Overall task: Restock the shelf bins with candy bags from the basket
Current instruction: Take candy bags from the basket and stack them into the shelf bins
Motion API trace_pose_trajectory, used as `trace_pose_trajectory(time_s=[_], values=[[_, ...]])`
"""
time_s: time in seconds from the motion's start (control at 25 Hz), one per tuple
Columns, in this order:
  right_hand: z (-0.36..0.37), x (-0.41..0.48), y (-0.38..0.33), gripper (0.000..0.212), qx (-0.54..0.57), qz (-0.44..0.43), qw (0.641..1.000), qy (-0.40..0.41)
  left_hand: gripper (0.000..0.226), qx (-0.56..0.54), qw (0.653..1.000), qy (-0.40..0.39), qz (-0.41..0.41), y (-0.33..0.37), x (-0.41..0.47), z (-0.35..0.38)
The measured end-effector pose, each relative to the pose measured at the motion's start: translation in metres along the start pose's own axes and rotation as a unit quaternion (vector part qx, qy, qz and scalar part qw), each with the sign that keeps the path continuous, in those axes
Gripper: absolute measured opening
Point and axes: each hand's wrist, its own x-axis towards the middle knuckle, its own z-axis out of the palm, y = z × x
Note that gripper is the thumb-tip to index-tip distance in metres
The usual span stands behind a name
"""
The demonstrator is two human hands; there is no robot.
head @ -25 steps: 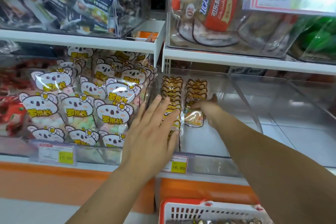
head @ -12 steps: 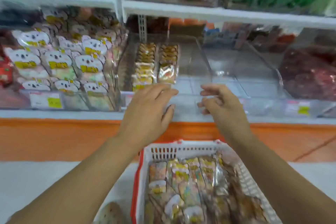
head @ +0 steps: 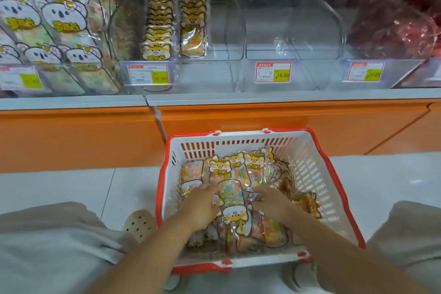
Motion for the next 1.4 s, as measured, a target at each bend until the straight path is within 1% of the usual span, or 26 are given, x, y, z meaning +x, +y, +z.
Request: trace_pose_trajectory(time_s=[0.08, 0.24, 0.28, 0.36, 0.4, 0.44, 0.48, 0.52, 0.56, 0.6, 0.64, 0.68, 0.72, 0.76, 0.8, 0.88, 0.92, 1.0, 1.04, 1.12, 1.16, 1.2, 1.28, 1.32, 1.36, 1.4], values=[[0.013, 0.009, -0.001, 0.062, 0.001, -0.013, 1.000, 0.028, 0.063, 0.057, 0.998, -0.001, -0.007, -0.008, 0.004, 0.007], [0.034, 0.026, -0.011, 0.073, 0.041, -0.049, 0.995, 0.076, 0.078, 0.120, 0.993, -0.008, -0.012, -0.015, 0.010, 0.001], [0.037, 0.030, -0.012, 0.075, 0.059, -0.040, 0.994, 0.085, 0.079, 0.130, 0.991, -0.001, -0.007, -0.017, 0.011, 0.001], [0.038, 0.036, -0.013, 0.074, 0.150, -0.009, 0.984, 0.098, 0.079, 0.115, 0.993, 0.004, 0.004, -0.021, 0.014, 0.000], [0.034, 0.038, -0.016, 0.071, 0.213, 0.004, 0.972, 0.095, 0.075, 0.075, 0.997, 0.011, 0.000, -0.022, 0.015, 0.000], [0.029, 0.038, -0.018, 0.063, 0.264, 0.013, 0.960, 0.092, 0.066, 0.005, 0.999, 0.031, -0.006, -0.022, 0.017, -0.002], [0.022, 0.034, -0.022, 0.052, 0.297, 0.018, 0.950, 0.100, 0.053, -0.078, 0.995, 0.063, -0.016, -0.019, 0.018, -0.005], [0.013, 0.028, -0.025, 0.040, 0.326, 0.009, 0.938, 0.114, 0.039, -0.150, 0.983, 0.100, -0.036, -0.011, 0.019, -0.009], [0.004, 0.020, -0.030, 0.029, 0.360, -0.015, 0.924, 0.127, 0.031, -0.216, 0.966, 0.124, -0.066, -0.003, 0.018, -0.015], [-0.005, 0.014, -0.034, 0.021, 0.384, -0.055, 0.912, 0.130, 0.038, -0.300, 0.939, 0.124, -0.110, 0.004, 0.018, -0.022], [-0.012, 0.006, -0.040, 0.016, 0.385, -0.102, 0.909, 0.124, 0.050, -0.412, 0.893, 0.091, -0.158, 0.007, 0.020, -0.027], [-0.014, 0.001, -0.044, 0.013, 0.364, -0.144, 0.914, 0.109, 0.058, -0.515, 0.835, 0.026, -0.190, 0.009, 0.020, -0.030], [-0.014, -0.003, -0.046, 0.013, 0.319, -0.180, 0.926, 0.095, 0.056, -0.582, 0.788, -0.033, -0.199, 0.010, 0.018, -0.033], [-0.010, -0.004, -0.045, 0.019, 0.248, -0.206, 0.942, 0.092, 0.048, -0.612, 0.764, -0.068, -0.192, 0.008, 0.017, -0.032], [-0.005, -0.001, -0.041, 0.031, 0.165, -0.222, 0.955, 0.103, 0.040, -0.628, 0.752, -0.077, -0.185, 0.007, 0.015, -0.030], [-0.001, 0.011, -0.022, 0.062, 0.027, -0.210, 0.967, 0.141, 0.046, -0.627, 0.755, -0.044, -0.188, 0.002, 0.015, -0.023], [-0.004, 0.016, -0.012, 0.069, -0.021, -0.168, 0.975, 0.142, 0.050, -0.623, 0.757, -0.025, -0.192, -0.001, 0.016, -0.020], [-0.011, 0.019, 0.002, 0.069, -0.109, -0.058, 0.988, 0.093, 0.051, -0.617, 0.763, -0.012, -0.192, -0.005, 0.015, -0.017], [-0.010, 0.019, 0.009, 0.070, -0.161, -0.032, 0.984, 0.065, 0.048, -0.616, 0.764, -0.011, -0.192, -0.007, 0.015, -0.016], [-0.004, 0.018, 0.017, 0.071, -0.261, -0.030, 0.964, 0.042, 0.047, -0.614, 0.767, -0.009, -0.185, -0.009, 0.015, -0.014], [-0.002, 0.016, 0.018, 0.066, -0.298, -0.038, 0.953, 0.042, 0.047, -0.615, 0.767, -0.008, -0.183, -0.010, 0.016, -0.014], [-0.003, 0.016, 0.017, 0.056, -0.324, -0.037, 0.945, 0.041, 0.046, -0.613, 0.769, -0.009, -0.181, -0.009, 0.016, -0.014], [-0.014, 0.016, 0.015, 0.025, -0.354, -0.017, 0.935, 0.027, 0.042, -0.604, 0.775, -0.011, -0.186, -0.011, 0.019, -0.010], [-0.020, 0.017, 0.019, 0.020, -0.349, -0.022, 0.937, 0.024, 0.042, -0.594, 0.782, -0.012, -0.189, -0.012, 0.021, -0.007], [-0.025, 0.019, 0.023, 0.021, -0.351, -0.029, 0.936, 0.021, 0.045, -0.575, 0.795, -0.015, -0.193, -0.012, 0.020, -0.006], [-0.028, 0.017, 0.025, 0.018, -0.318, -0.047, 0.947, 0.026, 0.049, -0.561, 0.805, -0.015, -0.192, -0.011, 0.021, -0.004]])
